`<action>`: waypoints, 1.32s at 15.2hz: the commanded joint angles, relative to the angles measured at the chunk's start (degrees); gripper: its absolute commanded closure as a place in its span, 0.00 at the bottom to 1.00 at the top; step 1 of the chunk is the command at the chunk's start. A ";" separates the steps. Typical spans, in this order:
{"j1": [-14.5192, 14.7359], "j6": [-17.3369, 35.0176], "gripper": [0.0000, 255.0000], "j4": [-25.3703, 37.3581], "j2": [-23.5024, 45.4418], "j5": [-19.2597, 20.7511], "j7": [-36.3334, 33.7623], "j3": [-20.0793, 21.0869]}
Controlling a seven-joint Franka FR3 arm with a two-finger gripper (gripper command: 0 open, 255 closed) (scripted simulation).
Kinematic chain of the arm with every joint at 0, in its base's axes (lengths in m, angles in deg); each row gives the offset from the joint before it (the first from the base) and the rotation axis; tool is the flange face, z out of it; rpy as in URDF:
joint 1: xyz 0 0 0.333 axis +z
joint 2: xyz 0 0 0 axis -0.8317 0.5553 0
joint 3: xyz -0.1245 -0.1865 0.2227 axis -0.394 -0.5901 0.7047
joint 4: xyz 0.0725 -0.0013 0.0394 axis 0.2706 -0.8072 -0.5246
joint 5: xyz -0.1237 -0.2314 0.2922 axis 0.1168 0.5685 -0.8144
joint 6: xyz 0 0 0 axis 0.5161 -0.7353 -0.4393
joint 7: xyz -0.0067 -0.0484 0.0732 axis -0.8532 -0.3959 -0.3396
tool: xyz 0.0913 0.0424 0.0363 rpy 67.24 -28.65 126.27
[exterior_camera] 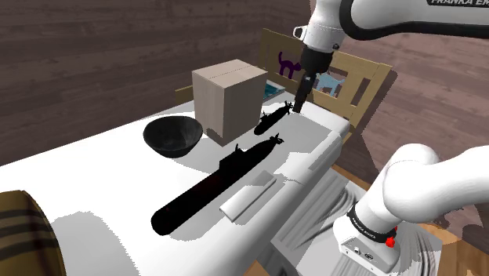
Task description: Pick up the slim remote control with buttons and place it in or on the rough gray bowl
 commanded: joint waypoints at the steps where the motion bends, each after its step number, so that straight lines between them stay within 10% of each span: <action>1: 2.12 3.28 0.00 -1.57 1.68 -0.29 3.21 0.68; 20: 21.33 32.57 0.00 -14.58 18.58 -2.31 30.96 9.11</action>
